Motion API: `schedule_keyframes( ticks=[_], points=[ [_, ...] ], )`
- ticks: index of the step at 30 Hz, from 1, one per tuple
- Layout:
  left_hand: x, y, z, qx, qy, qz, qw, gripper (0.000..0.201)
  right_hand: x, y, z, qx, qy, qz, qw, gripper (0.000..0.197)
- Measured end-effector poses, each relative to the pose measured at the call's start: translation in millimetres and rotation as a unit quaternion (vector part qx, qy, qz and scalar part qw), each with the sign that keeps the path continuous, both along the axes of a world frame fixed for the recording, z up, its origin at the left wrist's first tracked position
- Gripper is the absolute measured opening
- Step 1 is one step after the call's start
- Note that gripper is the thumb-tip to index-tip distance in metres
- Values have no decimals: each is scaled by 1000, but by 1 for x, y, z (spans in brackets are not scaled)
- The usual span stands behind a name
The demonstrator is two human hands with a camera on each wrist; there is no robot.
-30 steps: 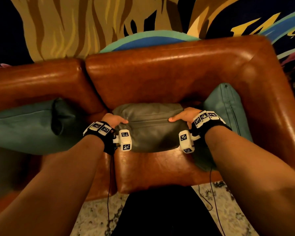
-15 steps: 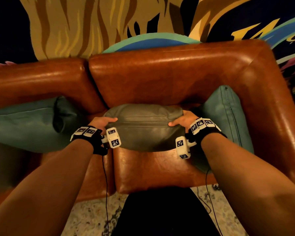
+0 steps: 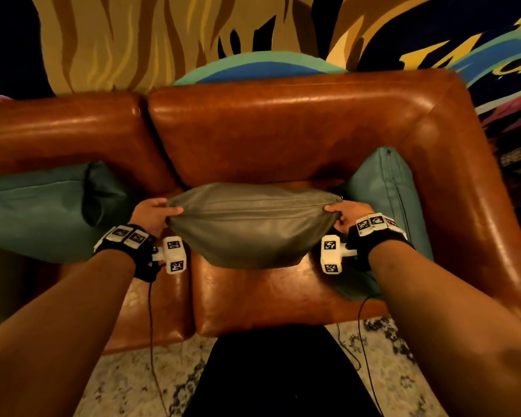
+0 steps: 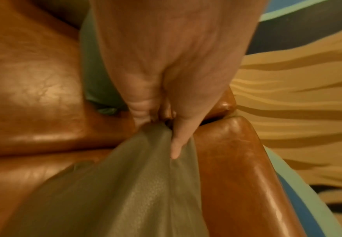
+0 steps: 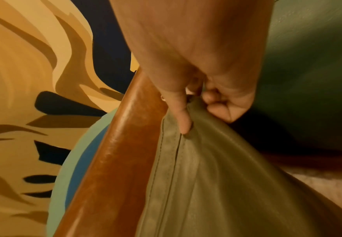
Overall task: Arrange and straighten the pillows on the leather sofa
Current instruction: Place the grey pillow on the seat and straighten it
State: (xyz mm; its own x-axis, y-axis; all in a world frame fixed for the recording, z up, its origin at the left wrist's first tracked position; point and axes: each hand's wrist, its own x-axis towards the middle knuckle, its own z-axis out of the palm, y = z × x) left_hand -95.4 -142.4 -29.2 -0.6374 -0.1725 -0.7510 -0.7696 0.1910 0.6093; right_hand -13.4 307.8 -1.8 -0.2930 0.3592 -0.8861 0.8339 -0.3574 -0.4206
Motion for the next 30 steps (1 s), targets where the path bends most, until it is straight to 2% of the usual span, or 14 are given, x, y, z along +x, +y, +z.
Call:
schedule_keyframes(
  ticks=[3, 5, 7, 10, 12, 13, 15, 17, 19, 21, 23, 25, 27, 30],
  points=[
    [10, 12, 6, 136, -18, 25, 990, 51, 9, 3, 1, 18, 42, 16, 999, 17],
    [17, 15, 11, 163, -14, 23, 986, 38, 19, 12, 4, 46, 89, 30, 995, 17],
    [23, 11, 17, 171, -8, 19, 985, 45, 29, 26, 6, 64, 120, 38, 990, 21],
    [23, 11, 31, 48, 30, -115, 992, 45, 42, 36, 15, 102, 134, 63, 984, 21],
    [20, 15, 35, -71, 88, -218, 969, 35, 48, 38, 9, 101, 131, 78, 983, 20],
    [18, 20, 35, -91, 124, -223, 963, 26, 50, 38, 4, 104, 121, 89, 983, 19],
    [19, 29, 33, -43, 131, -159, 977, 17, 54, 33, -4, 111, 94, 82, 986, 15],
    [27, 37, 26, 62, 49, -77, 994, 36, 54, 25, -7, 197, 51, 95, 974, 1],
    [41, 43, 18, 91, -8, -18, 996, 33, 51, 5, -3, 359, -3, 160, 920, 29],
    [47, 53, 18, 43, 15, 33, 998, 21, 44, -39, 7, 479, 96, 208, 848, 50],
    [53, 64, 20, 33, 41, 42, 998, 21, 37, -103, 11, 480, 240, 348, 768, 61],
    [55, 70, 23, 81, 43, 25, 995, 16, 28, -171, 7, 407, 316, 500, 696, 63],
    [57, 75, 31, 122, 47, 10, 991, 13, 26, -212, 3, 396, 314, 599, 622, 61],
    [47, 52, 26, 98, 51, 25, 994, 20, 28, -207, -36, 424, 249, 662, 566, 61]
  ],
)
